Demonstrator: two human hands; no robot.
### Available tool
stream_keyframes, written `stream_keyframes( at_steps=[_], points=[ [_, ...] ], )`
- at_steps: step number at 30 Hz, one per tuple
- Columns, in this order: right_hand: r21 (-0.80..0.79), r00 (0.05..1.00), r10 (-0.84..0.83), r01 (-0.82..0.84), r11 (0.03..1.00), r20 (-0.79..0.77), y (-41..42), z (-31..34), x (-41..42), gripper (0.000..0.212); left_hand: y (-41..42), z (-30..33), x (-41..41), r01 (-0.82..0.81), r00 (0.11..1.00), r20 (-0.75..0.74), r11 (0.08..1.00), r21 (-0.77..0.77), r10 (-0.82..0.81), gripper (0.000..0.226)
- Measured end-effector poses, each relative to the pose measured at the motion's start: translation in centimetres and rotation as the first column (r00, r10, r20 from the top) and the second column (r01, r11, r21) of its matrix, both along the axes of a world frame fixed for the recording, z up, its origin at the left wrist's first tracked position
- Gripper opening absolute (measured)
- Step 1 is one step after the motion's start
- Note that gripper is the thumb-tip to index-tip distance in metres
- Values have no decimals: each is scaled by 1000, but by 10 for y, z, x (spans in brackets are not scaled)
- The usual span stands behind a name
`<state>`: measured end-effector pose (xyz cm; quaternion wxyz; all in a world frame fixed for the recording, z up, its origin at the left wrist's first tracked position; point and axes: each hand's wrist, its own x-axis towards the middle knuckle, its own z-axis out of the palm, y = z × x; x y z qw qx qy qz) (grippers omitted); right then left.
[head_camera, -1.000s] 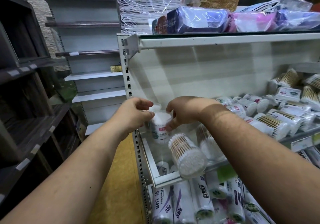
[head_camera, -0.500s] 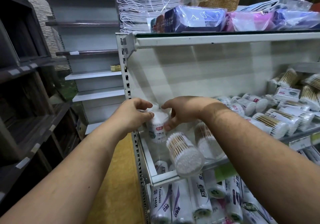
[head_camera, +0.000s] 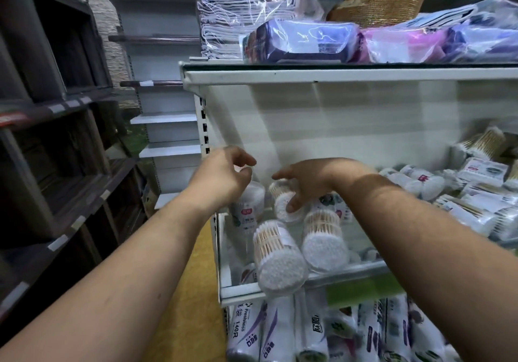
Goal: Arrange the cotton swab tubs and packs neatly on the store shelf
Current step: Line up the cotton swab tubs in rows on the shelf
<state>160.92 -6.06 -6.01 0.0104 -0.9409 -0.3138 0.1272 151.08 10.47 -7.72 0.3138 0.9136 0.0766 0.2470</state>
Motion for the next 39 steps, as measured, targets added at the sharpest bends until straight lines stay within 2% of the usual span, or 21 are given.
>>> stream_keyframes(
  at_steps=[4,7,9,12,15,19,22,25,30,35,37,39],
  points=[
    [98,999,15,-11,995,-39,-7,-3,9,68,-10,-4,14,-102,994,-35,989,105,107,20],
    [115,996,58,-51,992,-60,-13,4,13,46,-17,-8,23,-152,979,-107,973,176,173,22],
    [180,987,83,-58,982,-134,-13,4,20,41,-22,-10,25,-164,968,-153,965,205,197,22],
    [338,976,53,21,941,-210,-9,-4,34,38,-28,-12,22,-171,965,-162,966,196,204,23],
    [418,996,-18,52,907,-86,-6,-10,40,32,-30,-15,21,-176,966,-159,971,165,202,23],
    [400,987,12,-76,913,159,-5,-3,36,31,-31,-19,21,-188,967,-148,972,139,208,23],
    [333,977,105,-163,929,183,-2,-1,29,38,-33,-18,19,-185,968,-146,974,131,203,21],
    [249,949,183,-248,936,257,1,-6,27,40,-33,-13,20,-189,955,-190,961,203,228,20],
    [242,935,192,-269,932,300,-5,-8,31,41,-33,-4,22,-215,945,-195,949,232,261,20],
    [299,928,169,-274,914,333,-14,-10,30,47,-37,-5,16,-242,961,-112,964,114,255,26],
    [304,924,173,-282,910,341,-16,-6,27,39,-42,-5,8,-234,969,-62,967,97,241,27],
    [307,924,188,-295,905,333,-16,0,22,30,-48,-5,1,-262,965,23,953,154,262,24]
  ],
)
